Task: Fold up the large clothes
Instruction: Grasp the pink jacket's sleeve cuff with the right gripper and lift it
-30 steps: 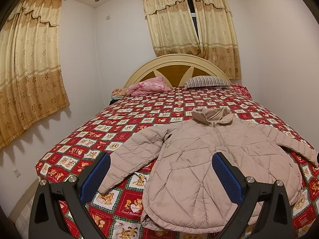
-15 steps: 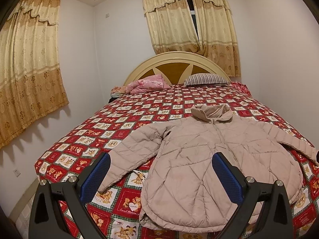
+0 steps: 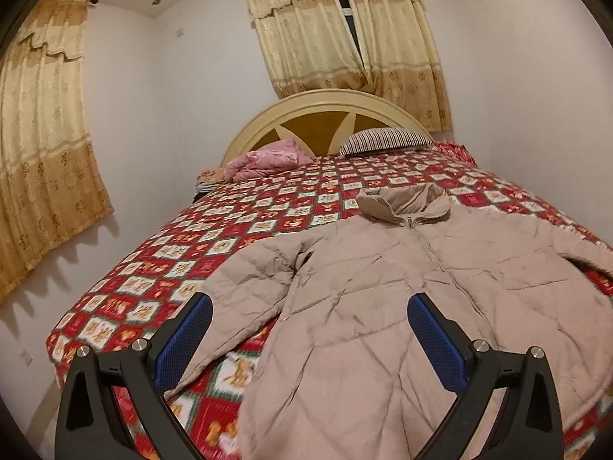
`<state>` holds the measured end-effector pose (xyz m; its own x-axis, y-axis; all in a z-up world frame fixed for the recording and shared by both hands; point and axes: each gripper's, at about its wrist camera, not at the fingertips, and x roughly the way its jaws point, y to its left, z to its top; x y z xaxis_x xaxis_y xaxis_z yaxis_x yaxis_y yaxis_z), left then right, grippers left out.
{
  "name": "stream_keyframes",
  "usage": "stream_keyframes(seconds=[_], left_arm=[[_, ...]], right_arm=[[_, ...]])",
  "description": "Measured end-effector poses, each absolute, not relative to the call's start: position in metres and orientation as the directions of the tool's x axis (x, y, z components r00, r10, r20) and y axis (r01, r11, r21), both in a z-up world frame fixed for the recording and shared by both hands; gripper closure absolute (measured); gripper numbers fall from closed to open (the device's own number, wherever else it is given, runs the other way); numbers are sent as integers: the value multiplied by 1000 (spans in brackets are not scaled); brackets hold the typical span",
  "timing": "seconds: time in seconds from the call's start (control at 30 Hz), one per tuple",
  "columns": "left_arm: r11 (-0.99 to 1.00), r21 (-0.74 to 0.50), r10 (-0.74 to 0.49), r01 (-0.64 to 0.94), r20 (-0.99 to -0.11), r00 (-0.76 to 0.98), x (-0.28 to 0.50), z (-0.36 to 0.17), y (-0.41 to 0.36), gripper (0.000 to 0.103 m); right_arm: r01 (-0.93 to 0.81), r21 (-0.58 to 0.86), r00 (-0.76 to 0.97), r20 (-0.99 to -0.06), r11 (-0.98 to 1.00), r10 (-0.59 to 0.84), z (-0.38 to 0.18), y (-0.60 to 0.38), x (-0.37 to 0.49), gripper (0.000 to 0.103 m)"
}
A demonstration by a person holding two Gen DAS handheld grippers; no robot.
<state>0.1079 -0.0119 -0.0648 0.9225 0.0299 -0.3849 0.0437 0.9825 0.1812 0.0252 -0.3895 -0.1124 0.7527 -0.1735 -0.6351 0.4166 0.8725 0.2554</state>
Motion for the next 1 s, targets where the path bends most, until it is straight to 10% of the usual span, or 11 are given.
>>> stream_keyframes(seconds=[0.6, 0.83, 1.0], left_arm=[[972, 234, 117, 6, -509, 852, 244, -145, -19, 1], [975, 223, 107, 13, -517, 849, 243, -150, -22, 1], [981, 190, 80, 22, -509, 857, 230, -138, -17, 1]], right_arm=[[746, 84, 422, -827, 660, -372, -158, -573, 65, 25], [663, 148, 479, -837, 734, -264, -167, -568, 77, 83], [647, 112, 516, -792, 754, -325, -128, -563, 75, 90]])
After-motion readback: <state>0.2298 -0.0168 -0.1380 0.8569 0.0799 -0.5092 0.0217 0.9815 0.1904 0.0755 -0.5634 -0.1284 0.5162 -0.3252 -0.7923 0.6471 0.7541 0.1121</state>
